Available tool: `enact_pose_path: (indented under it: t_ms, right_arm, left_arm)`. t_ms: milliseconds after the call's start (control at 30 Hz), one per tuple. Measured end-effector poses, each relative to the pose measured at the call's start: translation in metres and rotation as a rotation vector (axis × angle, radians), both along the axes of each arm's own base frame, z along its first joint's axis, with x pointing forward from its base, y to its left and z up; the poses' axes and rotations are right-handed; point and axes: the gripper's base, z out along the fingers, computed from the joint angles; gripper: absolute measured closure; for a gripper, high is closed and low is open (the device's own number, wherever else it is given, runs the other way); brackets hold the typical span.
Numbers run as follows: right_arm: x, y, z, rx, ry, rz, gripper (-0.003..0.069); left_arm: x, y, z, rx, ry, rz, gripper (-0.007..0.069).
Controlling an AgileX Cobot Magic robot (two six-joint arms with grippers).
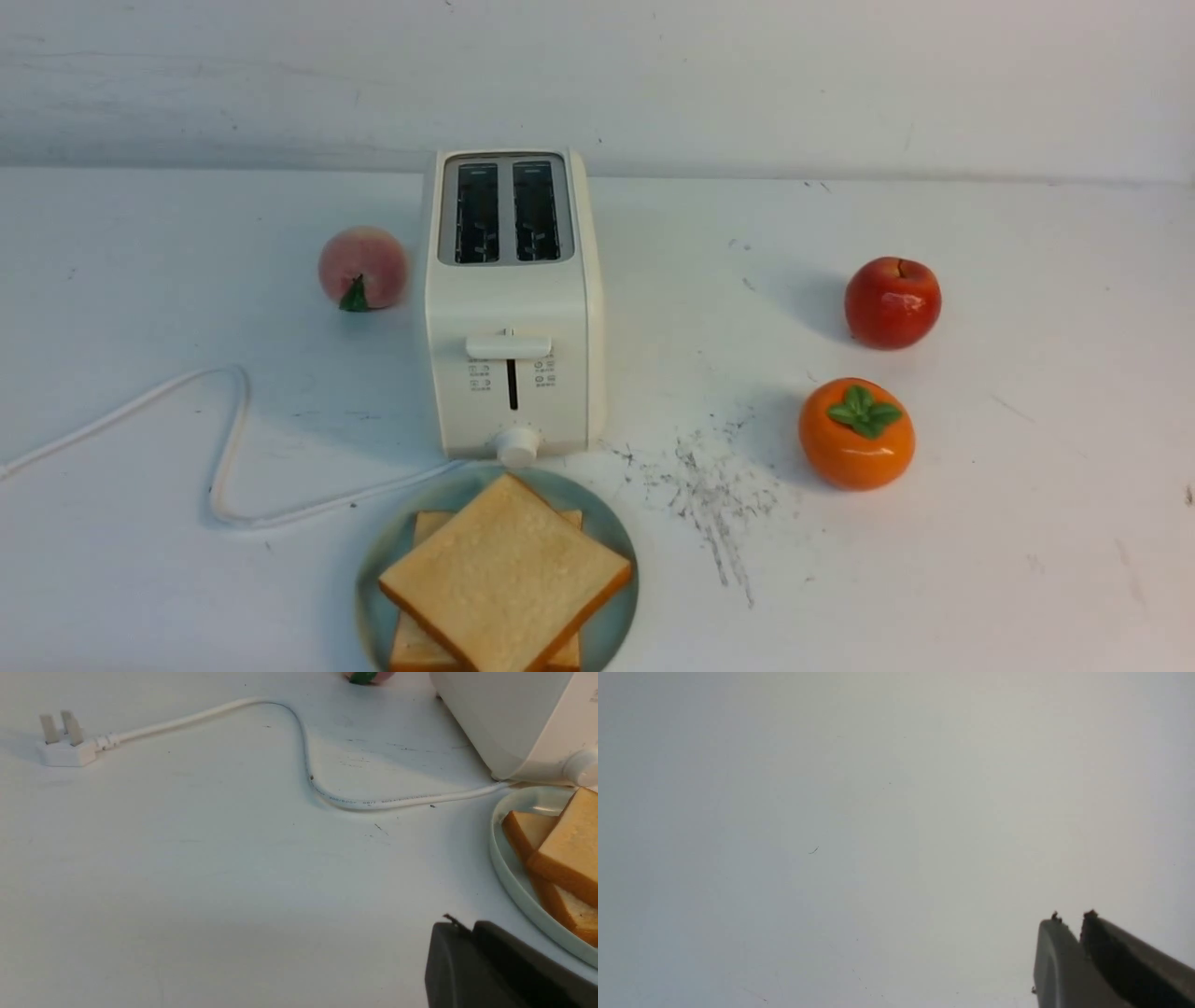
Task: Take toasted bread from bread machine on white table place on plate.
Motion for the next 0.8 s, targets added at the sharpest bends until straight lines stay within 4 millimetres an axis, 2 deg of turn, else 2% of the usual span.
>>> enact_pose_path:
  t_ms: [567,667,800]
  right_arm:
    - [0.0,-0.0002,-0.0001,-0.011,0.001,-0.007,0.0564]
    - [0.0001,-0.0004,-0.0002,-0.039,0.004,-0.022,0.0559]
    - [0.0059,-0.0025,-0.0099,-0.125,0.047,-0.074,0.0556]
  left_arm:
    - [0.0,0.0,0.0,0.0,0.0,0.0,0.0574]
    - [0.0,0.0,0.0,0.001,0.0,0.0,0.0569]
    - [0.0,0.0,0.0,0.001,0.0,0.0,0.0567]
